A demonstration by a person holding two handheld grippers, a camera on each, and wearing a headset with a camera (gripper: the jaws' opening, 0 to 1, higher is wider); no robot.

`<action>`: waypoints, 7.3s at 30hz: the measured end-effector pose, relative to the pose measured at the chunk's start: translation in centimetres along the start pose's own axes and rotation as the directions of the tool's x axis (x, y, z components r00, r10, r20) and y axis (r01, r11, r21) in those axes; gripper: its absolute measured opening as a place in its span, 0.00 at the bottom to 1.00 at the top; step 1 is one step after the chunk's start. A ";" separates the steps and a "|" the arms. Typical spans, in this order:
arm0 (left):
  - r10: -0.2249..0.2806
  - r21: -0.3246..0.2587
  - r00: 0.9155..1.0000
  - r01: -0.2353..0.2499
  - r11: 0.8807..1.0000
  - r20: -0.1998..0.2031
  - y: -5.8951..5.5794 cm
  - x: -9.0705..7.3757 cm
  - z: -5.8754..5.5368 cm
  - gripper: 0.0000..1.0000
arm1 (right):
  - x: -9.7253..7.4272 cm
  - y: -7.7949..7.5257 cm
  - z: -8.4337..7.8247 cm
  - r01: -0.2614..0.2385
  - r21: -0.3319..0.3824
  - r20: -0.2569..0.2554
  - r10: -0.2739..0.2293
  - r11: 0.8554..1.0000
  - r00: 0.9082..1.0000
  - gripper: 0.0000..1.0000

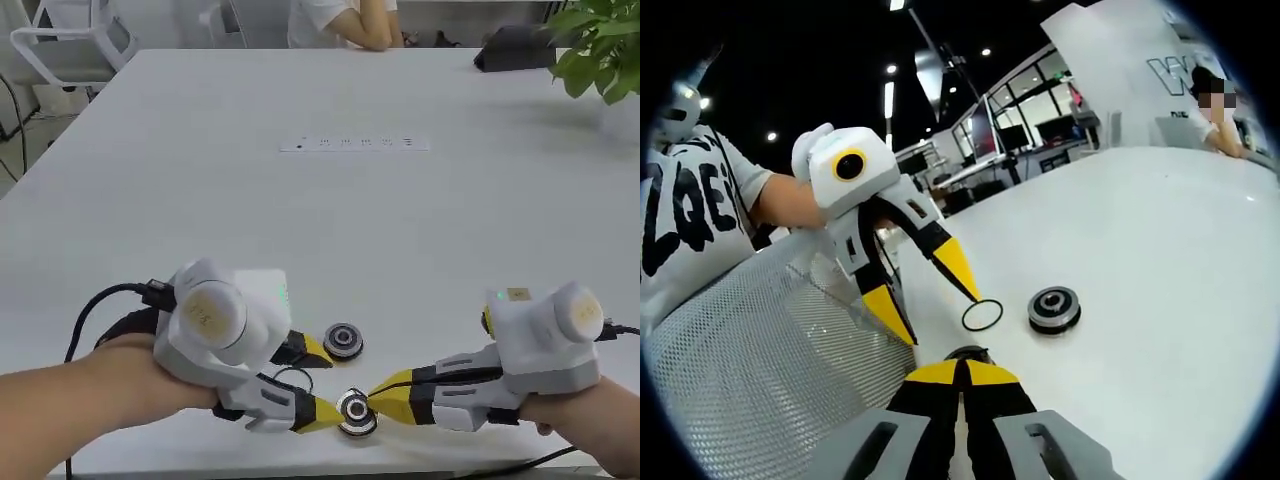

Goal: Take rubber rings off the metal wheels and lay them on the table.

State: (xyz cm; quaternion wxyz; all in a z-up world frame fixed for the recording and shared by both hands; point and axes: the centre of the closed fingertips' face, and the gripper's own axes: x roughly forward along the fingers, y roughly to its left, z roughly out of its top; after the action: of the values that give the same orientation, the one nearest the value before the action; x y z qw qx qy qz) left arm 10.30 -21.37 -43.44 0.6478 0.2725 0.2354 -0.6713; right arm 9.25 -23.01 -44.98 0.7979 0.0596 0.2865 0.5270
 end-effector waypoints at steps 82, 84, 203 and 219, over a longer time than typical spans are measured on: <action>-0.033 0.043 0.998 0.036 0.998 -0.049 -1.2 3.4 -0.5 0.07 | 0.3 0.3 1.1 -0.054 0.165 0.065 0.043 0.985 0.997 0.00; -0.033 0.043 0.998 0.035 0.998 -0.048 -1.2 3.4 -0.5 0.07 | 0.3 0.2 1.2 -0.059 0.191 0.083 0.043 0.980 0.996 0.00; 0.254 -0.181 0.962 -0.233 0.956 0.104 3.3 -10.1 -2.8 0.66 | 6.0 -0.8 4.2 -0.103 0.101 -0.030 0.107 0.990 0.994 0.00; 0.248 -0.185 0.965 -0.228 0.956 0.090 3.2 -10.0 -3.4 0.67 | 6.5 -2.1 2.7 -0.035 0.071 -0.105 0.042 0.997 0.994 0.00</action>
State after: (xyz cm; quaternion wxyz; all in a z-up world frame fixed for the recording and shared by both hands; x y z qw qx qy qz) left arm 13.80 -11.86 -39.17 0.7573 0.2035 0.2215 -0.5796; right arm 14.16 -17.63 -46.12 0.7688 0.0643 0.3453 0.5344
